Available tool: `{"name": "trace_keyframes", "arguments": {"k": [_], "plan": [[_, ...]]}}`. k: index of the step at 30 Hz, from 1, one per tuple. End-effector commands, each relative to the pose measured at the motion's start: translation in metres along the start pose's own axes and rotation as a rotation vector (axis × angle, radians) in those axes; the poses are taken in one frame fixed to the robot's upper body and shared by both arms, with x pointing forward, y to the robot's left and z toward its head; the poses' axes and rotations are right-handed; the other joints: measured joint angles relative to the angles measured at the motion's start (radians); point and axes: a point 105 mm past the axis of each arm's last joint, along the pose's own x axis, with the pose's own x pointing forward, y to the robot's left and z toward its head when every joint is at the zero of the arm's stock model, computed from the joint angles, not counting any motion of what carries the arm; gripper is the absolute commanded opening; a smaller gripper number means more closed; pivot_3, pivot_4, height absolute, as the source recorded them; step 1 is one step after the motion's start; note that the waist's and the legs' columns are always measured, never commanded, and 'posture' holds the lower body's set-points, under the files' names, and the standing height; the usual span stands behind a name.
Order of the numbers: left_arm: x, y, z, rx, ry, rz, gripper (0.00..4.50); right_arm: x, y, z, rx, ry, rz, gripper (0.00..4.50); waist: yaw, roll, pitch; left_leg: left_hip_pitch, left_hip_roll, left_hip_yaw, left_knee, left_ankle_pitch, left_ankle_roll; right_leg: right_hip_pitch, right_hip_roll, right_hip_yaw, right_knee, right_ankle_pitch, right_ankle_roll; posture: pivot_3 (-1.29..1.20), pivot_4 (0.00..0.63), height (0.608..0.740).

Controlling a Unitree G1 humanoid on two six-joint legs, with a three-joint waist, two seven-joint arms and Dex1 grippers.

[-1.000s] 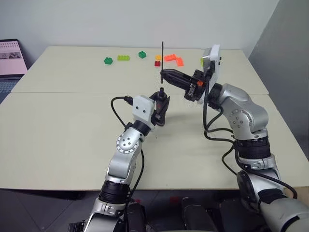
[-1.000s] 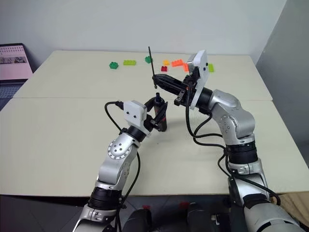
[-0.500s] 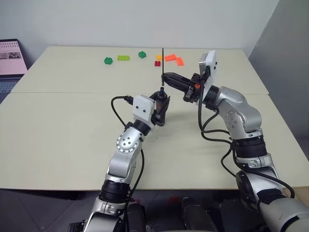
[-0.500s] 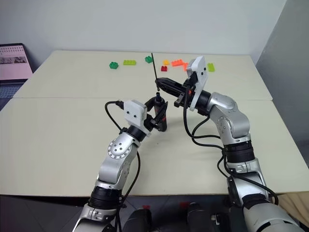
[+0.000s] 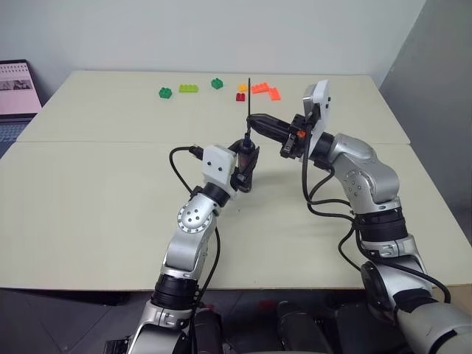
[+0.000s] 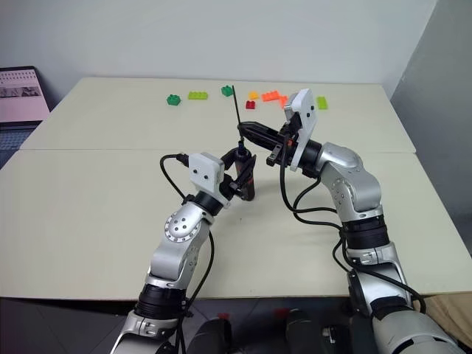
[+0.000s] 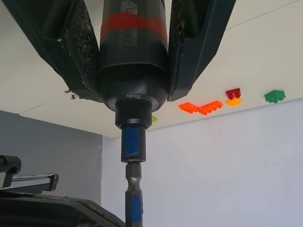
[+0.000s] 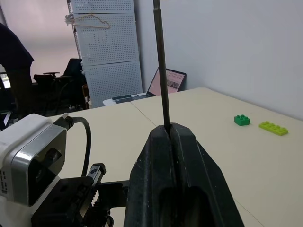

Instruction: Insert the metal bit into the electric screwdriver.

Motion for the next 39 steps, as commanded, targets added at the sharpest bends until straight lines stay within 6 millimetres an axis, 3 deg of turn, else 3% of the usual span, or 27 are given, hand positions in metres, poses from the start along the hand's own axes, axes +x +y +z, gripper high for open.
{"name": "trace_keyframes", "arguments": {"k": [1, 16, 39], "plan": [[0.001, 0.002, 0.004, 0.007, -0.011, 0.006, 1.64, -0.001, 0.004, 0.004, -0.03, -0.007, 0.018, 0.0, 0.0, 0.0, 0.0, 0.0, 0.0, 0.0, 0.0, 0.0, 0.0, 0.0, 0.0, 0.0, 0.0, 0.0, 0.0, 0.0, 0.15, 0.74], [-0.001, 0.002, 0.0, 0.004, 0.01, 0.006, 1.64, 0.002, 0.006, 0.021, -0.093, -0.061, 0.021, 0.0, 0.0, 0.0, 0.0, 0.0, 0.0, 0.0, 0.0, 0.0, 0.0, 0.0, 0.0, 0.0, -0.001, 0.0, 0.001, 0.0, 0.15, 0.74], [-0.002, 0.002, -0.001, 0.006, 0.01, 0.003, 1.64, -0.002, 0.004, -0.001, -0.06, 0.014, 0.022, 0.0, 0.0, 0.0, 0.0, 0.0, 0.0, 0.0, -0.001, 0.0, 0.0, 0.0, 0.0, 0.0, -0.001, 0.0, 0.001, 0.0, 0.15, 0.74]]}}
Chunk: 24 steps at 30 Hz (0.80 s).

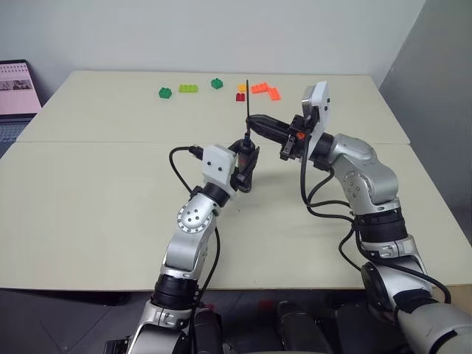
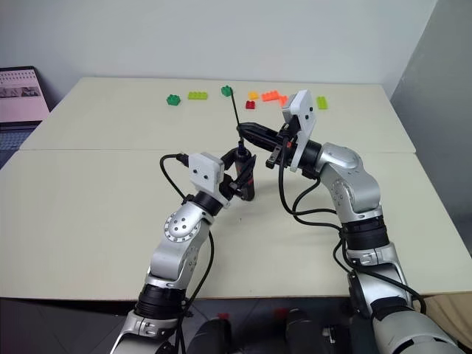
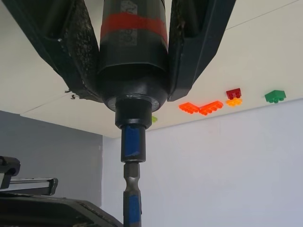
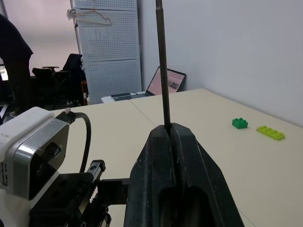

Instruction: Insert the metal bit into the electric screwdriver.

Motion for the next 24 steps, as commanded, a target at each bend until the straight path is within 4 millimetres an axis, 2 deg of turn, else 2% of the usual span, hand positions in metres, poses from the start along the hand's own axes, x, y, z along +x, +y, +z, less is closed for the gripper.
{"name": "trace_keyframes", "arguments": {"k": [1, 11, 24], "plan": [[-0.002, 0.002, -0.001, 0.005, 0.008, 0.004, 1.64, -0.002, 0.003, -0.001, -0.016, 0.011, 0.016, 0.0, 0.0, 0.0, 0.0, 0.0, 0.0, 0.0, 0.0, 0.0, 0.0, 0.0, 0.0, 0.0, 0.0, 0.0, 0.0, 0.0, 0.15, 0.74], [-0.001, 0.002, -0.001, 0.005, 0.011, 0.005, 1.64, 0.0, 0.012, -0.004, -0.049, 0.033, 0.059, 0.0, 0.0, 0.0, 0.0, 0.0, 0.0, 0.0, 0.0, 0.0, 0.0, 0.0, 0.0, 0.0, 0.0, 0.0, 0.0, 0.0, 0.15, 0.74], [-0.002, -0.003, 0.001, 0.032, -0.003, -0.032, 1.64, -0.002, 0.001, -0.005, 0.058, 0.108, 0.049, 0.0, 0.0, 0.0, 0.0, 0.001, 0.0, 0.0, 0.0, 0.0, 0.0, 0.001, 0.0, 0.0, 0.0, 0.0, 0.001, 0.0, 0.15, 0.74]]}}
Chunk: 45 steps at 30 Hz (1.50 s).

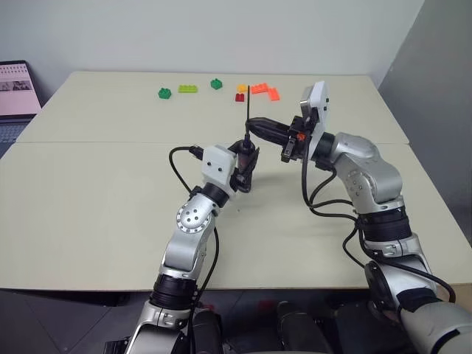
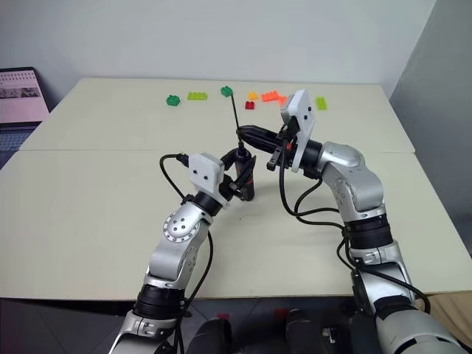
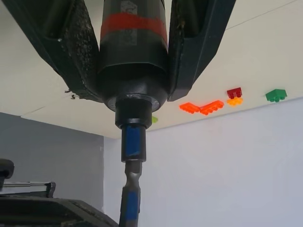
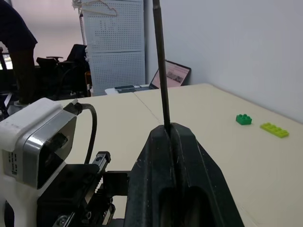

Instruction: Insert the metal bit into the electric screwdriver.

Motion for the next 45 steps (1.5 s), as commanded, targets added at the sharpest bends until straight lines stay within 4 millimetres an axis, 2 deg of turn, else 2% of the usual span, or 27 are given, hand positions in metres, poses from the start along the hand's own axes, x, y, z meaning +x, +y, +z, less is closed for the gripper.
{"name": "trace_keyframes", "arguments": {"k": [1, 16, 21, 25, 36, 39, 45], "plan": [[-0.002, -0.002, 0.002, 0.018, -0.006, -0.011, 1.64, 0.0, -0.001, -0.004, 0.052, 0.052, 0.016, 0.0, 0.0, 0.0, 0.0, 0.0, 0.0, 0.0, 0.0, 0.0, 0.0, 0.0, 0.0, 0.0, 0.0, 0.0, 0.0, 0.0, 0.15, 0.74], [0.001, 0.008, 0.009, -0.041, -0.029, 0.031, 1.64, -0.007, -0.005, -0.01, 0.048, 0.104, 0.056, 0.0, 0.0, 0.0, 0.0, 0.0, 0.0, 0.0, -0.001, 0.0, 0.0, 0.0, 0.0, 0.0, -0.001, 0.0, 0.0, 0.0, 0.15, 0.74], [-0.002, 0.004, 0.007, -0.02, -0.013, -0.034, 1.64, -0.002, -0.01, -0.002, 0.026, 0.1, 0.09, 0.0, -0.002, 0.0, 0.0, 0.001, 0.0, 0.0, -0.002, 0.0, 0.0, 0.0, 0.0, 0.0, -0.001, 0.0, 0.0, 0.0, 0.15, 0.74], [-0.005, 0.002, 0.002, -0.007, 0.017, -0.064, 1.64, 0.001, -0.005, 0.005, 0.028, 0.088, 0.129, 0.0, -0.003, 0.0, 0.0, 0.001, 0.0, 0.0, -0.004, 0.0, 0.0, 0.0, 0.0, 0.0, -0.002, 0.0, 0.0, 0.0, 0.15, 0.74], [-0.006, 0.0, -0.002, 0.011, 0.036, -0.082, 1.64, -0.001, 0.0, 0.011, 0.007, 0.093, 0.155, 0.0, -0.002, 0.0, 0.0, 0.002, 0.001, 0.0, -0.01, 0.0, 0.0, 0.001, 0.0, 0.0, -0.01, 0.001, -0.002, 0.0, 0.15, 0.74], [-0.006, 0.0, -0.003, 0.017, 0.044, -0.086, 1.64, 0.0, 0.001, 0.027, -0.017, 0.064, 0.163, 0.0, -0.002, 0.0, 0.0, 0.002, 0.001, 0.0, -0.01, 0.0, 0.0, 0.001, 0.0, 0.0, -0.01, 0.001, -0.001, 0.0, 0.15, 0.74], [-0.007, 0.002, -0.005, 0.022, 0.052, -0.087, 1.64, -0.001, 0.001, 0.046, -0.049, 0.052, 0.179, 0.0, -0.001, 0.0, 0.0, 0.001, 0.001, 0.0, -0.01, 0.0, 0.0, 0.001, 0.0, 0.0, -0.011, 0.001, -0.001, 0.0, 0.15, 0.74]]}}
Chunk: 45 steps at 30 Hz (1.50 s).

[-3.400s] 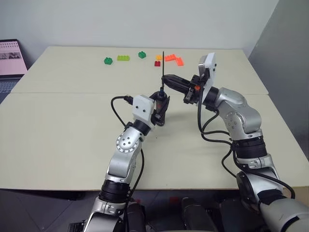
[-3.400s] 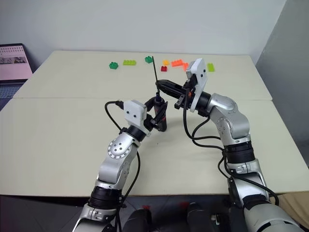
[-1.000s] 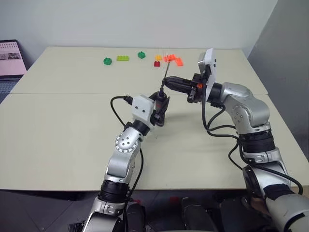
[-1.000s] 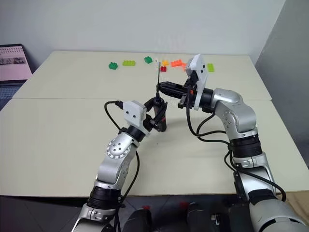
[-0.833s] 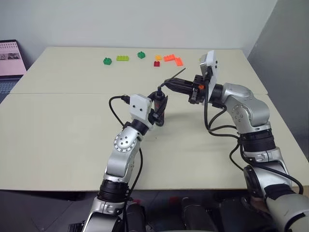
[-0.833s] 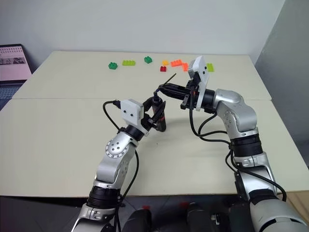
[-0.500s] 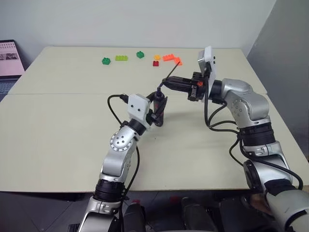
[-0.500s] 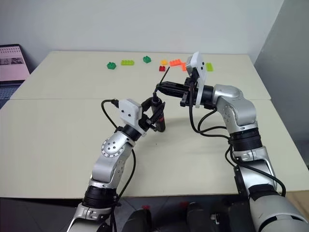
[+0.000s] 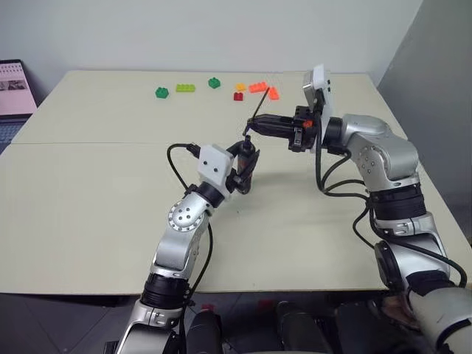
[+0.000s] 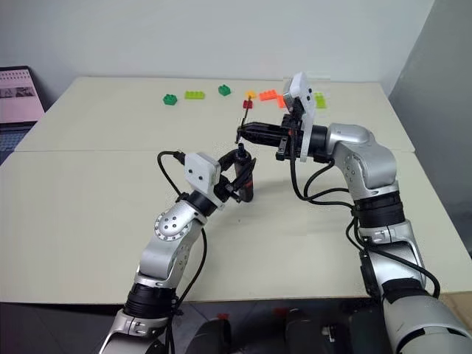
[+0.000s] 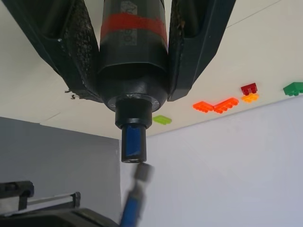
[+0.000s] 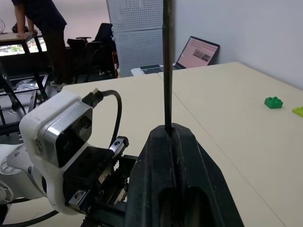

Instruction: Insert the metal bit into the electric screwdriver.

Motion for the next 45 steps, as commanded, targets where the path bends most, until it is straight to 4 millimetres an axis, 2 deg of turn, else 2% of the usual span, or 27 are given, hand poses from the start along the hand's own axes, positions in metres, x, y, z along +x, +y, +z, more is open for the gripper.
{"name": "trace_keyframes", "arguments": {"k": [1, 8, 14, 21, 35, 45], "plan": [[-0.002, 0.0, -0.008, 0.012, 0.042, -0.008, 1.64, -0.002, 0.005, 0.029, -0.074, -0.028, 0.034, 0.0, 0.001, 0.0, 0.0, 0.0, 0.0, 0.0, 0.0, 0.0, 0.0, 0.0, 0.0, 0.0, 0.0, 0.0, 0.0, 0.0, 0.15, 0.74], [-0.002, 0.001, -0.007, 0.016, 0.044, -0.011, 1.64, -0.014, 0.001, 0.027, -0.071, 0.091, 0.025, 0.0, 0.001, 0.0, 0.0, -0.001, 0.0, 0.0, 0.0, 0.0, 0.0, 0.0, 0.0, 0.0, -0.001, 0.002, -0.003, 0.0, 0.15, 0.74], [-0.002, 0.001, -0.007, 0.016, 0.045, -0.011, 1.64, -0.022, -0.003, 0.017, -0.077, 0.155, -0.002, 0.0, 0.0, 0.0, 0.0, -0.001, 0.0, 0.0, 0.0, 0.0, 0.0, -0.001, 0.0, 0.0, -0.001, 0.001, -0.002, 0.0, 0.15, 0.74], [-0.001, 0.001, -0.007, 0.017, 0.045, -0.02, 1.64, -0.02, -0.002, 0.01, -0.074, 0.177, -0.004, 0.0, 0.001, 0.0, 0.0, -0.001, 0.0, 0.0, 0.0, 0.0, 0.0, -0.001, 0.0, 0.0, -0.001, 0.001, -0.002, 0.0, 0.15, 0.74], [-0.001, 0.001, -0.008, 0.018, 0.053, -0.026, 1.64, -0.014, 0.003, 0.028, -0.097, 0.153, 0.02, 0.0, 0.001, 0.0, 0.0, -0.001, 0.0, 0.0, 0.0, 0.0, 0.0, -0.001, 0.0, 0.0, -0.001, 0.002, -0.003, 0.0, 0.15, 0.74], [-0.001, 0.001, -0.008, 0.02, 0.055, -0.029, 1.64, -0.009, 0.005, 0.025, -0.107, 0.154, 0.027, 0.0, 0.001, 0.0, 0.0, -0.001, 0.0, 0.0, 0.0, 0.0, 0.0, -0.001, 0.0, -0.001, -0.001, 0.002, -0.003, 0.0, 0.15, 0.74]]}}
